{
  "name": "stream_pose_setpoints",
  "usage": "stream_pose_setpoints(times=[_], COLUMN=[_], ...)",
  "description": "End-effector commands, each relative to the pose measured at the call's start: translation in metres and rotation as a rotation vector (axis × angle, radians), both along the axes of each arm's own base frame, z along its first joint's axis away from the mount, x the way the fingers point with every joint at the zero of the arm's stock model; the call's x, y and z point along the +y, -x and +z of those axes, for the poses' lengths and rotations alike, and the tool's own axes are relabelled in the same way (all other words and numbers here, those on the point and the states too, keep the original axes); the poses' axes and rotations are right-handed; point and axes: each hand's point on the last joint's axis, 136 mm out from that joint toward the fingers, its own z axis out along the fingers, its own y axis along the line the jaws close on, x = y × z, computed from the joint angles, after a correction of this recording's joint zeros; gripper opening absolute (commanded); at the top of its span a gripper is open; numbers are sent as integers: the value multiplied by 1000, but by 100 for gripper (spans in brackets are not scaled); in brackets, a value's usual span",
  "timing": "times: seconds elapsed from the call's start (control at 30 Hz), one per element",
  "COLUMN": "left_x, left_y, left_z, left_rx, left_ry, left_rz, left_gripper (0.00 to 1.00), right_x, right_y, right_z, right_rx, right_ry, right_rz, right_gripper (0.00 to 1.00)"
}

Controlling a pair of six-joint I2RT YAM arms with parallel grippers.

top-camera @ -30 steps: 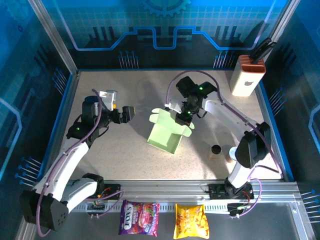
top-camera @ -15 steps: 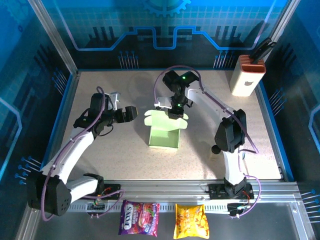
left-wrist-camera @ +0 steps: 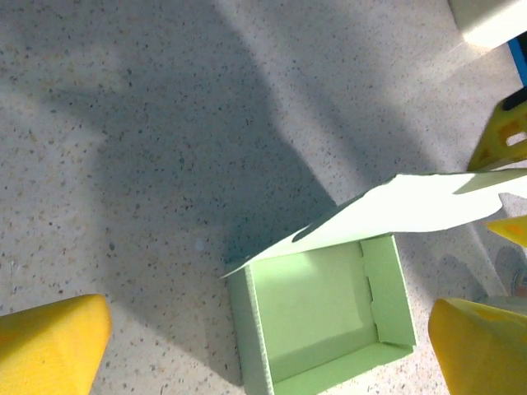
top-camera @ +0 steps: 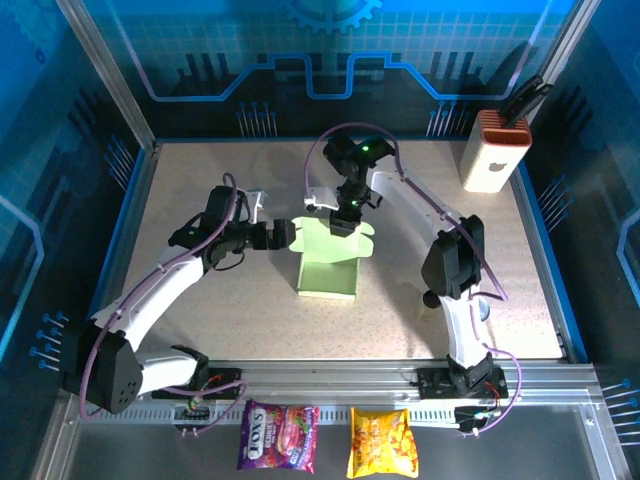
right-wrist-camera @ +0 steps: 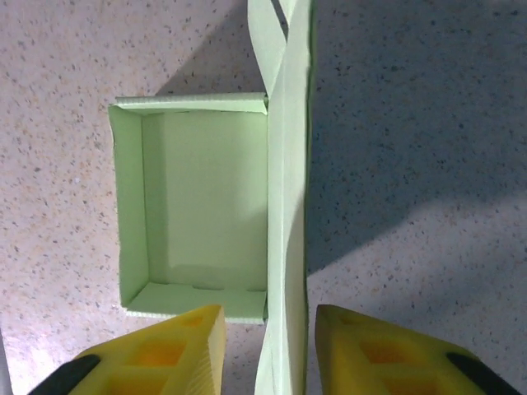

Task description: Fold the paper box

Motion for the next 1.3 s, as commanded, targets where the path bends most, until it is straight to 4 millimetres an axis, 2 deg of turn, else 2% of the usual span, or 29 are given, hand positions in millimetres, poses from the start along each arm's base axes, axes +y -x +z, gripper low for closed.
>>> stream_pose_setpoints(times=[0.0,0.13,0.27,0.4,0.53,0.73,0.97,1.27], left_x=[-9,-11,-10,-4,-11,-20,-22,-36], left_y=[-7,-12,-9,-9,-8,-4,-1,-6], left_z=[2,6,7,0,-1,-8,-28,-41], left_rx=[-41,-119,-158,-143,-147,-123,-73,-43], left_ry=[47,111,103,71,88,107,99,94], left_rz=[-17,7,-6,17,-24,-82,-97,-169], left_gripper=[100,100,100,100,100,85,77,73], right_x=[-5,-18,-43,-63,-77,-93,-86,-80], right_y=[-1,-7,-10,-2,10,16,26,19], right_z=[39,57,58,48,35,13,-15,-38], right_rx=[-48,-75,-102,-99,-100,-109,-21,26], right_ry=[-154,-317,-407,-479,-547,-590,-617,-613], right_rz=[-124,-321,-551,-714,-814,-932,-929,-955], right_gripper=[41,46,53,57,60,61,59,56])
